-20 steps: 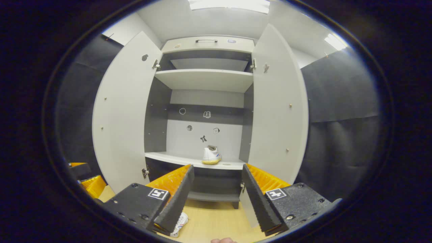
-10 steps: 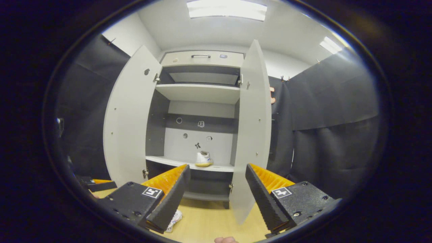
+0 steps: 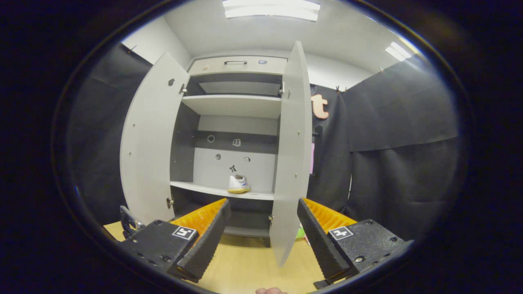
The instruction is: Grab one shoe with the right hand and put it into the shoe cabinet, grab the other shoe with the left hand and put it into the shoe cabinet; then close the right door with the right hand and the left door with the left hand.
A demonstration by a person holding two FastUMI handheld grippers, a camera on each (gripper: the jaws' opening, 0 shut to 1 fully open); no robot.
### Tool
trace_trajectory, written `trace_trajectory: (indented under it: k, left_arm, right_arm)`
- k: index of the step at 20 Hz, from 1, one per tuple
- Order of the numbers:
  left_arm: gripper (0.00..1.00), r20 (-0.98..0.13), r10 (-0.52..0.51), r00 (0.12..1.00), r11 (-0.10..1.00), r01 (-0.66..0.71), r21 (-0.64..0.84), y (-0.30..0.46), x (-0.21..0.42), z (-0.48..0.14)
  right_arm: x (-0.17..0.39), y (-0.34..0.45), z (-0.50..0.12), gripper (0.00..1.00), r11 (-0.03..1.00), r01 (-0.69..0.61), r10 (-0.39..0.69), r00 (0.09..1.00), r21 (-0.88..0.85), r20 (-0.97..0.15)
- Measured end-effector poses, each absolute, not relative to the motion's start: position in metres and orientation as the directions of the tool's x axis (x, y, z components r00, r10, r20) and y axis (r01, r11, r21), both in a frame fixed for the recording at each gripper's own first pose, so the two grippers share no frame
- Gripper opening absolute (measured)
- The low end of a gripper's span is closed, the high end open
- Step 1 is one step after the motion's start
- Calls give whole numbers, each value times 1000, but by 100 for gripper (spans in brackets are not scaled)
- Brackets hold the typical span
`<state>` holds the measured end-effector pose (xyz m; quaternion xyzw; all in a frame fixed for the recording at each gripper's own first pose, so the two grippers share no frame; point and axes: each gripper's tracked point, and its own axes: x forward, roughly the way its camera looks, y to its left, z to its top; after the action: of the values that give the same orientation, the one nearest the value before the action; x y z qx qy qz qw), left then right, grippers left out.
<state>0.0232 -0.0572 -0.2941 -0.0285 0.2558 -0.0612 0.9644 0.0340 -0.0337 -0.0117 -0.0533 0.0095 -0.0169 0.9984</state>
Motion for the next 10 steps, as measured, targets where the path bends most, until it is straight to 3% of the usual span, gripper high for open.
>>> trace_trajectory:
  k: [10]
  left_arm:
    - [96, -647, 15, 763, 1000, 2, 25, 13, 32, -369]
  right_arm:
    - [51, -51, -29, 100, 994, 53, -59, 997, -99, -54]
